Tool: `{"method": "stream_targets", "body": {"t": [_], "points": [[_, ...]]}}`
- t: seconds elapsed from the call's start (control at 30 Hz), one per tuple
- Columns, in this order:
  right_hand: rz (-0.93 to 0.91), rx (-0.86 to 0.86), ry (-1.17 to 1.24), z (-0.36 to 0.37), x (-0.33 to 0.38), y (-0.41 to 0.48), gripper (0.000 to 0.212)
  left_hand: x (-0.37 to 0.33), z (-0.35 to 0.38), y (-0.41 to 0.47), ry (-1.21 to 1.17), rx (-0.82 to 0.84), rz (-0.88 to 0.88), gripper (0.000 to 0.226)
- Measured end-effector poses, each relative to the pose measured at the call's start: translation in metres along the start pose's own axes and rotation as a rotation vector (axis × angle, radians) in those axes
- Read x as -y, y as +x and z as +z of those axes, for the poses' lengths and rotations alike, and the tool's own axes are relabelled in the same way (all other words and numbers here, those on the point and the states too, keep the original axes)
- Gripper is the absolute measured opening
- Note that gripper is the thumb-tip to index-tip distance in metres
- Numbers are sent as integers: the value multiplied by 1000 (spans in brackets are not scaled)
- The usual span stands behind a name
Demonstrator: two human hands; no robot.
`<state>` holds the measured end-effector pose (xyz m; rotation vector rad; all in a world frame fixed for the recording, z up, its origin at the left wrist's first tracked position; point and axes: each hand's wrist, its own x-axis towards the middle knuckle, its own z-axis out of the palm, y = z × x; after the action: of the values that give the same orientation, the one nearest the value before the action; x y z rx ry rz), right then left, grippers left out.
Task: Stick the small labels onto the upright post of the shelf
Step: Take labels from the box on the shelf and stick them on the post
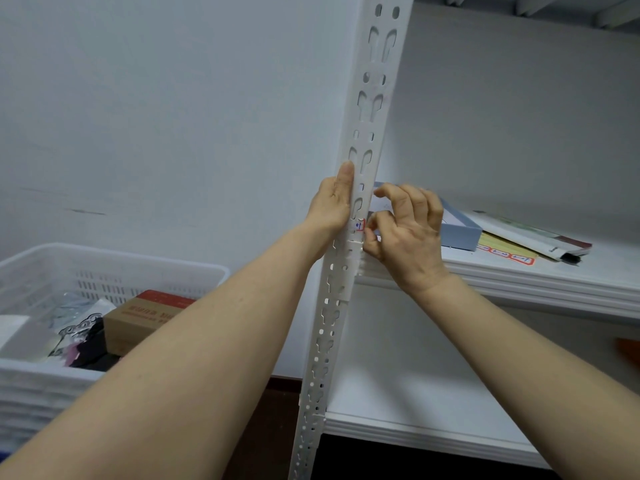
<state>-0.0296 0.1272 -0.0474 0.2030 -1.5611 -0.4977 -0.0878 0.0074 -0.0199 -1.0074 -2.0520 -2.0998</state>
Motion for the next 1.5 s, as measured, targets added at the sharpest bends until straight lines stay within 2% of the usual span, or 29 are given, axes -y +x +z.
{"method": "stream_targets", "body": {"t": [0.2,0.33,0.6,0.83,1.03,1.27,1.5], "points": [[11,-10,73,-7,-4,2,14,4,-1,4,51,-49,-68,88],[-35,19,52,-6,-5,7,14,3,0,4,66,-54,-34,67],[-254,84,-74,-6,-5,22,30,2,-1,4,84,-63,-28,60],[-332,41,-113,-3,-1,35,41,1,-2,2,93,-46,-5,50],[-330,40,-128,0,0,39,39,4,-3,6,76,-36,-26,58],[-324,123,-97,2,-2,35,42,9,-2,10,56,-29,-67,82],[-279,141,-22,-3,-3,33,37,8,-1,9,23,-15,-23,78]]}}
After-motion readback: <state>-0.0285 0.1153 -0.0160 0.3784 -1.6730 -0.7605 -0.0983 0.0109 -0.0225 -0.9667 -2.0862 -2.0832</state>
